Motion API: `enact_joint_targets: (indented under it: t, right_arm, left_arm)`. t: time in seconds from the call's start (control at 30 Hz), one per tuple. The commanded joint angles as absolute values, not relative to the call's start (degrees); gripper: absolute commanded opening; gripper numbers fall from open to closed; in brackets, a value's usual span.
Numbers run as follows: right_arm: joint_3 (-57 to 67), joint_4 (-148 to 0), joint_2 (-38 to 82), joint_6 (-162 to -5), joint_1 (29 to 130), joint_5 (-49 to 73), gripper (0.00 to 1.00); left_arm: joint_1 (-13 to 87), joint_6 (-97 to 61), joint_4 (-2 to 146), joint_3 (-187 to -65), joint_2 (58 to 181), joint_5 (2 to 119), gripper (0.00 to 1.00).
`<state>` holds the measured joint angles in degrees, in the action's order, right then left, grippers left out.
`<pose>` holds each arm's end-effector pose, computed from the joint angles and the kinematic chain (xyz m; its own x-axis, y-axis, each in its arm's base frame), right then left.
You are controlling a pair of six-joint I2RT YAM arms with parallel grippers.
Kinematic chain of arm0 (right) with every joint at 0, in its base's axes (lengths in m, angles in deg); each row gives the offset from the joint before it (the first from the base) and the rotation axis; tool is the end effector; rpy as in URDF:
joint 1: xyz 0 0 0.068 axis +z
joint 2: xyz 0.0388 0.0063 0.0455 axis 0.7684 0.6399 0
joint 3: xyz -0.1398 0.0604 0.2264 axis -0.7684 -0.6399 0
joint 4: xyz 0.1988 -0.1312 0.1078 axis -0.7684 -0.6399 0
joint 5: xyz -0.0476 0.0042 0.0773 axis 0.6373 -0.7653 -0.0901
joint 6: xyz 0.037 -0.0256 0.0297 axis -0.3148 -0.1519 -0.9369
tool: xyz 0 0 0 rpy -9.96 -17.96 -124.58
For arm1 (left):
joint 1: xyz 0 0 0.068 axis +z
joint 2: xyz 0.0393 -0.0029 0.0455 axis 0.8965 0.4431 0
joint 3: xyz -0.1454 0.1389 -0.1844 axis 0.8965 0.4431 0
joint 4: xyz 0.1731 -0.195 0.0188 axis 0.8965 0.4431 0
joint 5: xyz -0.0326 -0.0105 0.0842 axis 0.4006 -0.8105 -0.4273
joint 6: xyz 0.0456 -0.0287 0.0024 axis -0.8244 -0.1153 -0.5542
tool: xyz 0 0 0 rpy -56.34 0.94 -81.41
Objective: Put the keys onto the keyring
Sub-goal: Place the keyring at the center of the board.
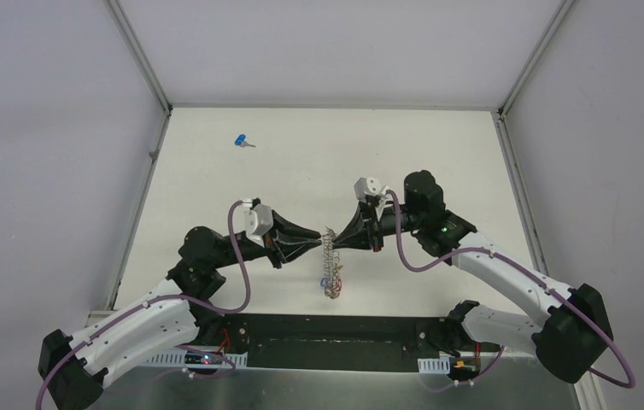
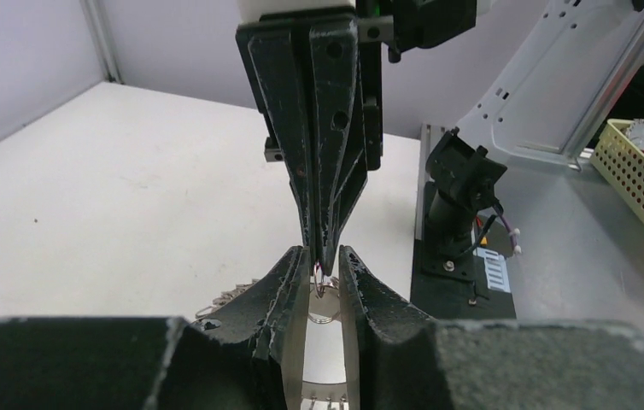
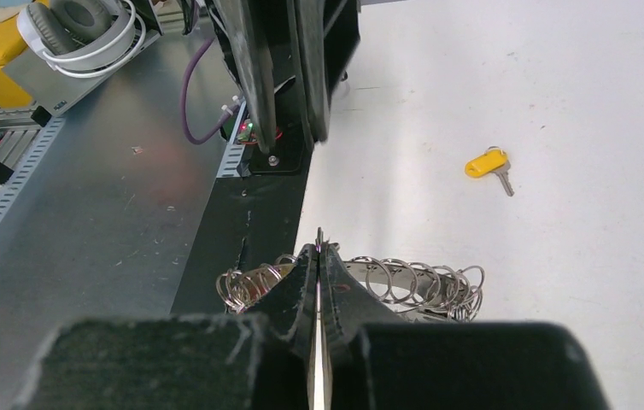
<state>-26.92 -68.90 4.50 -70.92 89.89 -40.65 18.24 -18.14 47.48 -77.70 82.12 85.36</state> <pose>0.1659 0.1779 0.2986 -0.1053 -0.1535 -0.9825 -0.9761 -0.1728 0.1316 0.1018 -0.1311 0.2978 -0.0432 -0.1964 -0.9796 0.9822 0.1709 -0.0776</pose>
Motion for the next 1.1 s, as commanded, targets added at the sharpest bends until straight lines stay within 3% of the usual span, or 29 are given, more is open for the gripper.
enact_joint_targets:
  t: [0.0,0.23,0.53,0.73,0.97,1.0,1.07]
  right_arm:
    - [-26.71,-65.25,3.41,-71.4,90.06,-41.36,0.0]
    - [-28.09,-66.55,3.26,-71.73,90.05,-39.04,0.0]
    - [-38.94,-70.93,-2.21,-75.51,89.94,-25.31,0.0]
    - [-49.01,-68.21,-6.48,-80.07,87.56,-8.5,0.0]
    - [-48.21,-67.51,-1.93,-85.25,86.88,1.36,0.0]
    - [-47.52,-67.89,-0.45,-85.83,86.87,1.8,0.01]
    - [-46.47,-68.12,2.12,-86.22,86.68,0.28,0.13]
  left_arm:
    - [17.55,-17.51,45.17,-76.44,79.36,82.19,0.21]
    - [17.55,-17.34,57.35,-78.73,80.46,79.74,0.26]
    - [17.55,-14.27,63.22,-78.2,82.35,75.46,0.33]
    - [17.56,-12.11,63.25,-77.08,83.4,72.99,0.36]
    - [17.56,-6.82,67.94,-77.86,85.96,69.07,0.43]
    - [17.58,-5.72,68.74,-77.94,86.27,67.99,0.45]
    - [17.55,-3.26,70.51,-78.02,86.43,65.74,0.5]
